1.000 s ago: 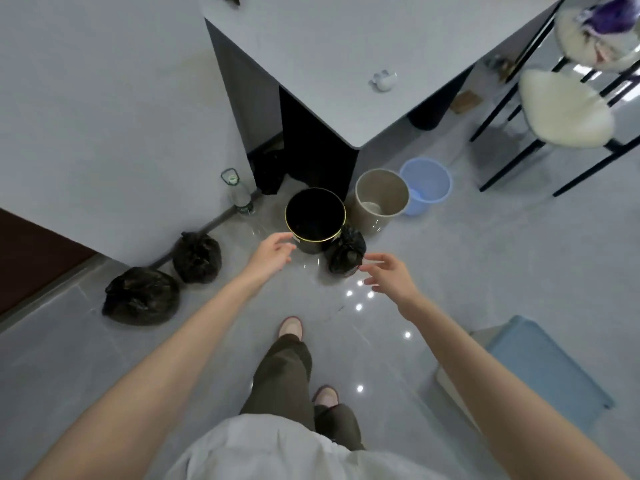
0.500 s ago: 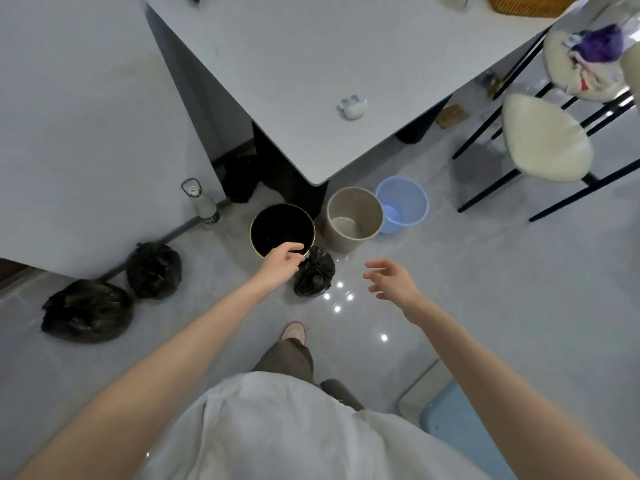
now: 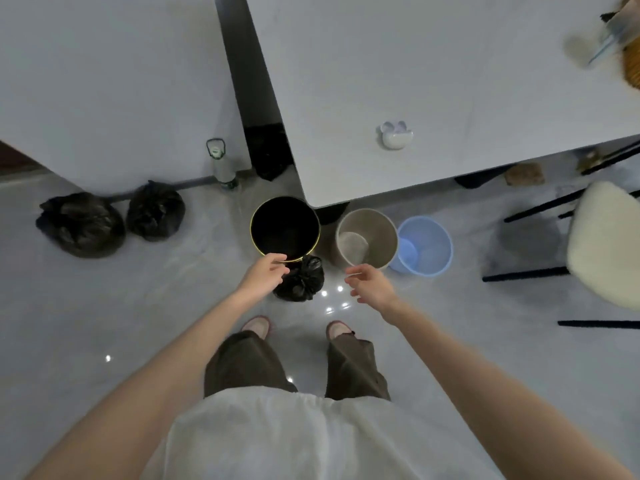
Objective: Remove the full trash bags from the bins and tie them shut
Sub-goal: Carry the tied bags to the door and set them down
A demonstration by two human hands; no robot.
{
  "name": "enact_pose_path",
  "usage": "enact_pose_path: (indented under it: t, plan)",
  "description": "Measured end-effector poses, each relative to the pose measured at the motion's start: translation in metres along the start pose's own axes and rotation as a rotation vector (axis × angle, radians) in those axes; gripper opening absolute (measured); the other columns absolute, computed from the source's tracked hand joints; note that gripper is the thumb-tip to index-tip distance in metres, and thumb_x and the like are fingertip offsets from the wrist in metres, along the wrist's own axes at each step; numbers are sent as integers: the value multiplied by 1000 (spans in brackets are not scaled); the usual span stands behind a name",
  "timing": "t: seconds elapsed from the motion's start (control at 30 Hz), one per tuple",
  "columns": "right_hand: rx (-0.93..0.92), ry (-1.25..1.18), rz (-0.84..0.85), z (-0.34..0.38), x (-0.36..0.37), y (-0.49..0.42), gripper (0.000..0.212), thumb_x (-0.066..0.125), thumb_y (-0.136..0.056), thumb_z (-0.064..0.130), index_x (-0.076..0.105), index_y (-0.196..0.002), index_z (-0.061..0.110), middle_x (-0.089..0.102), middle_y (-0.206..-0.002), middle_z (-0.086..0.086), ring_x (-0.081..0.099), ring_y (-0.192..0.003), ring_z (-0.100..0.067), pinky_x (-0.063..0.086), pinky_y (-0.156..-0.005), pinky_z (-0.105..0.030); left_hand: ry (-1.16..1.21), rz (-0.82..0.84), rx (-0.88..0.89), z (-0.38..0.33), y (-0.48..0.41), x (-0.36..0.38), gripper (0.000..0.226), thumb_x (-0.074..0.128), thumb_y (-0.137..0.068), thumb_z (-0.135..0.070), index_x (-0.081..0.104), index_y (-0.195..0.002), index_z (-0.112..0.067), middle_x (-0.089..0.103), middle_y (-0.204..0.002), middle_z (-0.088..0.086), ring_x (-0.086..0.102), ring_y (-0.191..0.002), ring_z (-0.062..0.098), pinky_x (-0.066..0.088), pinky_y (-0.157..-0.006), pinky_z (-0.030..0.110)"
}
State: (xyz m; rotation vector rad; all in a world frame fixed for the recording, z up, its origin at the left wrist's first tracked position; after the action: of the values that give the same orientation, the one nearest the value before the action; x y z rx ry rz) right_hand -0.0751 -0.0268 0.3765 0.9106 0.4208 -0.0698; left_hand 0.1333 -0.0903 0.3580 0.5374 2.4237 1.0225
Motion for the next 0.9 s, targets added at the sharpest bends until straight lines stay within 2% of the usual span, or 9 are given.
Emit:
enact_pose_path:
  t: [0.07, 0.2, 0.33, 0.4, 0.53, 0.6, 0.67, 0.8, 0.9]
  plan:
    - [-43, 84, 43, -3, -9, -10, 27, 47, -94, 17, 55, -119, 14, 59, -109, -2, 57, -84, -15, 48, -77, -30, 66, -76, -22, 7, 0, 10, 37, 43, -94, -7, 48, -131, -10, 62, -120, 12, 60, -97, 23, 45, -87, 29]
    - [-135, 259, 114, -2, -19, -23, 28, 45, -96, 18, 57, -121, 14, 59, -117, -1, 56, -100, -16, 48, -85, -29, 167, -237, -68, 24, 11, 29, 37, 41, -93, -2, 50, -129, -5, 62, -119, 17, 57, -112, 33, 44, -100, 39]
    - [-223, 394, 174, -2, -6, -33, 31, 45, -96, 13, 57, -124, 14, 58, -125, -1, 56, -101, -16, 42, -80, -22, 191, -364, -112, 47, 20, 47, 34, 46, -95, -12, 54, -128, -9, 60, -126, 10, 55, -118, 26, 39, -101, 30]
    - [-243, 444, 202, -7, 8, -42, 32, 45, -96, 13, 56, -125, 16, 57, -128, -1, 59, -101, -20, 45, -80, -25, 196, -376, -111, 62, 17, 55, 35, 45, -96, -13, 54, -130, -10, 58, -129, 11, 54, -119, 25, 39, -100, 29]
    - [-265, 510, 222, -22, 46, -75, 33, 48, -95, 15, 55, -127, 15, 58, -130, -3, 56, -114, -21, 43, -94, -27, 205, -379, -105, 99, -5, 68, 37, 44, -97, -13, 50, -133, -9, 57, -130, 13, 54, -119, 25, 38, -95, 23]
    - [-267, 530, 226, -32, 70, -99, 34, 50, -95, 16, 54, -130, 15, 57, -131, -3, 56, -114, -20, 41, -90, -23, 196, -380, -99, 123, -23, 73, 37, 43, -97, -10, 49, -133, -9, 57, -129, 11, 55, -117, 24, 36, -91, 17]
    - [-281, 576, 206, -45, 92, -127, 35, 51, -94, 16, 55, -129, 17, 57, -130, -4, 57, -110, -21, 40, -84, -21, 188, -364, -99, 149, -47, 79, 38, 42, -97, -11, 48, -135, -10, 56, -132, 11, 54, -119, 24, 36, -96, 19]
    - [-339, 672, 160, -76, 133, -190, 41, 53, -90, 14, 54, -130, 20, 58, -131, -5, 55, -117, -23, 42, -98, -28, 182, -345, -98, 195, -104, 95, 41, 40, -98, -12, 43, -139, -14, 51, -136, 10, 53, -120, 25, 37, -100, 24]
    - [-383, 738, 153, -96, 156, -238, 46, 52, -90, 13, 49, -135, 21, 51, -139, -3, 52, -123, -22, 42, -102, -31, 172, -361, -70, 224, -153, 105, 42, 41, -97, -12, 43, -139, -14, 52, -135, 10, 55, -118, 25, 36, -101, 23]
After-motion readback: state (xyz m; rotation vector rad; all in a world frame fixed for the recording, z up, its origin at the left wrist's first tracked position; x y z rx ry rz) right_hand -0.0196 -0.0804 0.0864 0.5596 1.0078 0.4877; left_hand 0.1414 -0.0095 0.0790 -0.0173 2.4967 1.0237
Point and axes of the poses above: each hand's wrist, its own y-axis away from the middle knuckle, its own x-axis out of the palm, z = x × y, the point moved 7 cm from there along -y, towards the middle knuckle
